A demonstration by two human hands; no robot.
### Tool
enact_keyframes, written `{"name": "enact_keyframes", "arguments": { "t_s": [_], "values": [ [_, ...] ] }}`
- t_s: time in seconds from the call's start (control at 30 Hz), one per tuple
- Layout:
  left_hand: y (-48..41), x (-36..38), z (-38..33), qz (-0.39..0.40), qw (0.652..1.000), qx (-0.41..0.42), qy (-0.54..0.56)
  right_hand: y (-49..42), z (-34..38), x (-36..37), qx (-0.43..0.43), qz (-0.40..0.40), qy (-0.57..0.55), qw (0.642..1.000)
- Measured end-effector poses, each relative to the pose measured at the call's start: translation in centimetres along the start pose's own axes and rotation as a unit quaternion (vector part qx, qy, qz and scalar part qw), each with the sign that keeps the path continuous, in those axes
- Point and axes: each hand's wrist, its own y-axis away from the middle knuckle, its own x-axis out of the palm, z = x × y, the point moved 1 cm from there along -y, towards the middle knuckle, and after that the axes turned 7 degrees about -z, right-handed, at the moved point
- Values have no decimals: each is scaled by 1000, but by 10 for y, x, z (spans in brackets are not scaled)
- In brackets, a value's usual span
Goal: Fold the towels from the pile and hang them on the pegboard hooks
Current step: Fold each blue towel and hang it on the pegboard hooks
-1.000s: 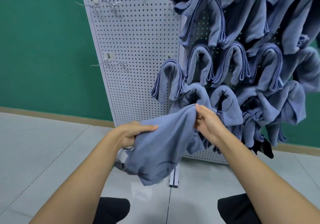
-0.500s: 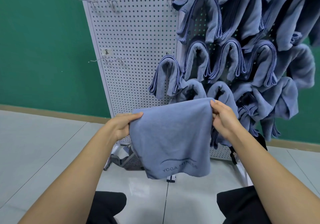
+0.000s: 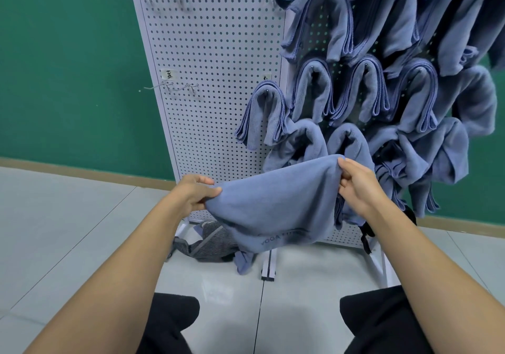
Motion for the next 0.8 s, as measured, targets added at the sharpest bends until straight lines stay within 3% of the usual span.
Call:
{"name": "enact_keyframes", "arguments": {
  "t_s": [0.2, 0.3, 0.47, 0.63, 0.8],
  "values": [
    [3, 0, -12, 46, 975, -34, 216, -8, 3, -8, 19, -35, -24, 999],
    [5, -4, -24, 56, 962, -22, 265, -13, 7, -12, 29, -29, 0, 999],
    [13, -13, -57, 35, 961, 18, 275, -17, 33, -11, 13, -46, 35, 998],
    [23, -19, -93, 8, 974, 78, 214, -14, 63, -9, 1, -52, 45, 998],
    [33, -22, -117, 35, 979, 111, 169, -11, 90, -11, -24, -56, 36, 998]
  ]
}}
